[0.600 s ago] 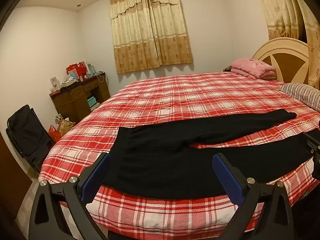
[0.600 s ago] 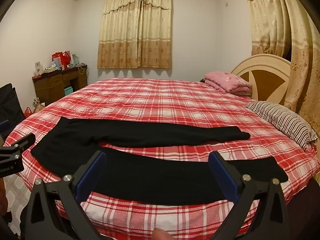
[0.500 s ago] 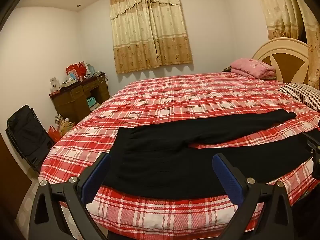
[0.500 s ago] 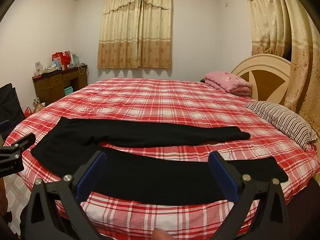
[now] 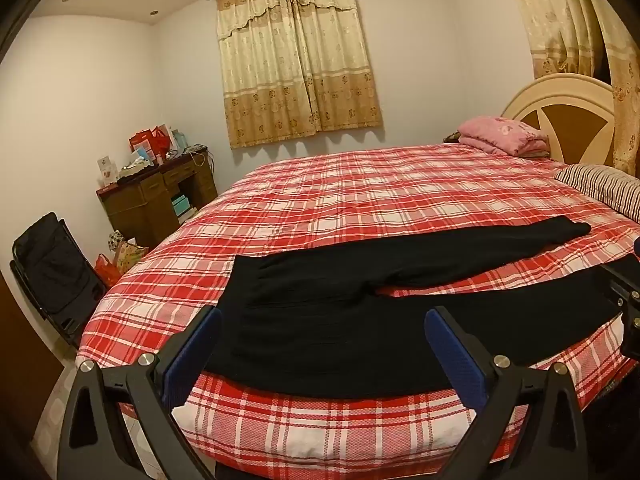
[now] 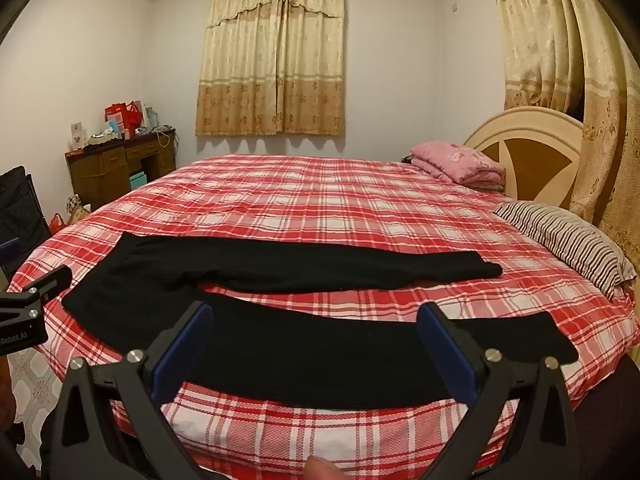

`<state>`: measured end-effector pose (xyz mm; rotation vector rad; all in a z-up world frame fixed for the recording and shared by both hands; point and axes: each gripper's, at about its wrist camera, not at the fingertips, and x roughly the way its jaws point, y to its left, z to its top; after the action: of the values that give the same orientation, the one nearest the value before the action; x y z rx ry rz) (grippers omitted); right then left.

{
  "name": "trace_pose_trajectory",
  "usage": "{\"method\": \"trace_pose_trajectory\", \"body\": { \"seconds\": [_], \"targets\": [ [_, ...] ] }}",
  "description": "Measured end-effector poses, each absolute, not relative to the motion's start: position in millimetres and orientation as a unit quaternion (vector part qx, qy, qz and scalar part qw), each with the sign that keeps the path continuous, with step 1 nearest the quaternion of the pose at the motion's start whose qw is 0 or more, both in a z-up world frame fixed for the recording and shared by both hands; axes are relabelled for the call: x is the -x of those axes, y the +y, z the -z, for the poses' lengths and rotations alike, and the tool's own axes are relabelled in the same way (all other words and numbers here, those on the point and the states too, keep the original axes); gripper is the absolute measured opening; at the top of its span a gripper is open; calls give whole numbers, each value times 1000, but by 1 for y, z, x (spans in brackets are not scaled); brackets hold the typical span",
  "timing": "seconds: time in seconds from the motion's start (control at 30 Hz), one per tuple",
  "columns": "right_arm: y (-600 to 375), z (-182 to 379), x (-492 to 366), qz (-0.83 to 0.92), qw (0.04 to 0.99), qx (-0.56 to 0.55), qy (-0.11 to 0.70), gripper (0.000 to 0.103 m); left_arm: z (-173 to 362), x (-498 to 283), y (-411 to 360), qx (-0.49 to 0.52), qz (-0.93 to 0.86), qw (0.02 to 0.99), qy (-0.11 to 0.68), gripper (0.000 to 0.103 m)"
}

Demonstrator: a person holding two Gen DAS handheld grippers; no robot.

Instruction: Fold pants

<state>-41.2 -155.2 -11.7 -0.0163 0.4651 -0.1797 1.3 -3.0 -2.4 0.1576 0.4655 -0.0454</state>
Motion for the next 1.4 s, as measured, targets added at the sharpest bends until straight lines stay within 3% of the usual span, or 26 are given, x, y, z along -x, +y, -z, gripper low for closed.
{"method": "trace_pose_trajectory", "body": {
  "seconds": [1.4],
  "targets": [
    [-154, 14, 39, 88, 968, 7, 233, 103, 1, 1, 0, -80, 25, 969, 232, 102]
  ]
}}
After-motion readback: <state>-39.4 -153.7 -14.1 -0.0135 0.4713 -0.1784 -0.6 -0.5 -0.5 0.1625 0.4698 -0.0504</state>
